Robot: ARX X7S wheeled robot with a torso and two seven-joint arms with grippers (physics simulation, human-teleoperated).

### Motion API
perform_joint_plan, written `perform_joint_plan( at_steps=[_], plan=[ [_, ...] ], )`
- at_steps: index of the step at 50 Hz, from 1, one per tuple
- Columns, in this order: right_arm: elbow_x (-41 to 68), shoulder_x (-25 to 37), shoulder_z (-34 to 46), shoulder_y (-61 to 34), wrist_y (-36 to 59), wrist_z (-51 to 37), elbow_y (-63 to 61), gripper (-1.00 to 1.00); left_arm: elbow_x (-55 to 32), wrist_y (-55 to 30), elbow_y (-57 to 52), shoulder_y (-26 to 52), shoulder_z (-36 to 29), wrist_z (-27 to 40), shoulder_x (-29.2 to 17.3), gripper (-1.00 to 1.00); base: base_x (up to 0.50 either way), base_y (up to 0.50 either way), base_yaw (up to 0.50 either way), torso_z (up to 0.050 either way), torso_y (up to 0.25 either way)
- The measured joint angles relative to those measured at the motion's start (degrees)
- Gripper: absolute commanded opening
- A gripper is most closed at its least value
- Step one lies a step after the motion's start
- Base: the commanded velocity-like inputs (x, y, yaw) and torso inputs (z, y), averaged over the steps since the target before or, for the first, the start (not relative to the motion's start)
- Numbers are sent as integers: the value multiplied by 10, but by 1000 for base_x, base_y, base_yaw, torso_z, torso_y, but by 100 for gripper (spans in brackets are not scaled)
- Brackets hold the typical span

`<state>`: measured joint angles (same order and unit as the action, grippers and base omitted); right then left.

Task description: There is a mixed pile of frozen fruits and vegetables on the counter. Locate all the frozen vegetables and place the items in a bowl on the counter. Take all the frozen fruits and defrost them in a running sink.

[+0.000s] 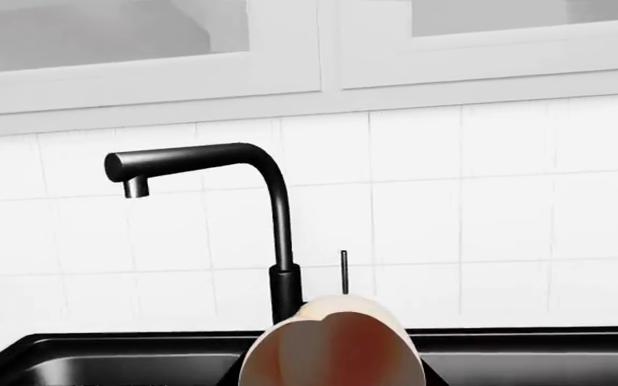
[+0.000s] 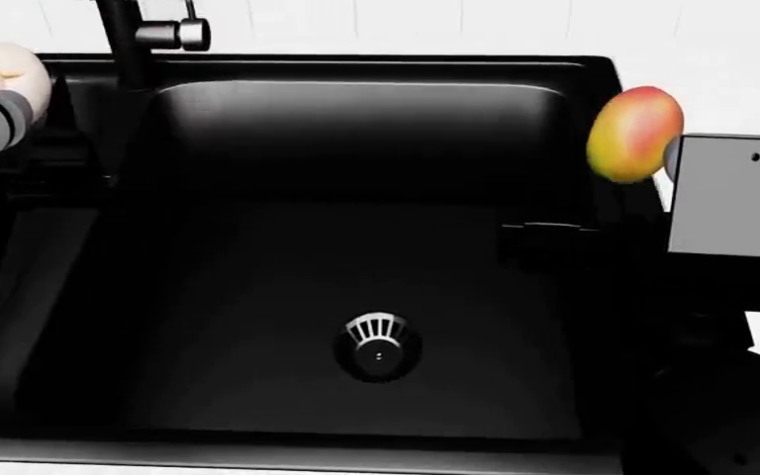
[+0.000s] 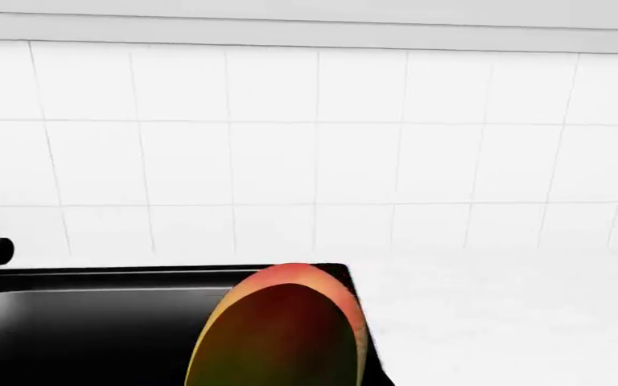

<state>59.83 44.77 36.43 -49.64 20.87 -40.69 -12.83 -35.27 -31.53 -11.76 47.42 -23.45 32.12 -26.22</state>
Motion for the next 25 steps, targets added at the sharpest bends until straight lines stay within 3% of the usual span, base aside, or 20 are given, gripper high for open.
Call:
perform_joint_plan(
  at_steps=[25],
  plan=[
    [-3, -3, -2, 3, -4, 1, 4, -100, -1, 1, 3, 1, 0, 3, 0, -100, 0, 500, 0, 0, 1]
  ],
)
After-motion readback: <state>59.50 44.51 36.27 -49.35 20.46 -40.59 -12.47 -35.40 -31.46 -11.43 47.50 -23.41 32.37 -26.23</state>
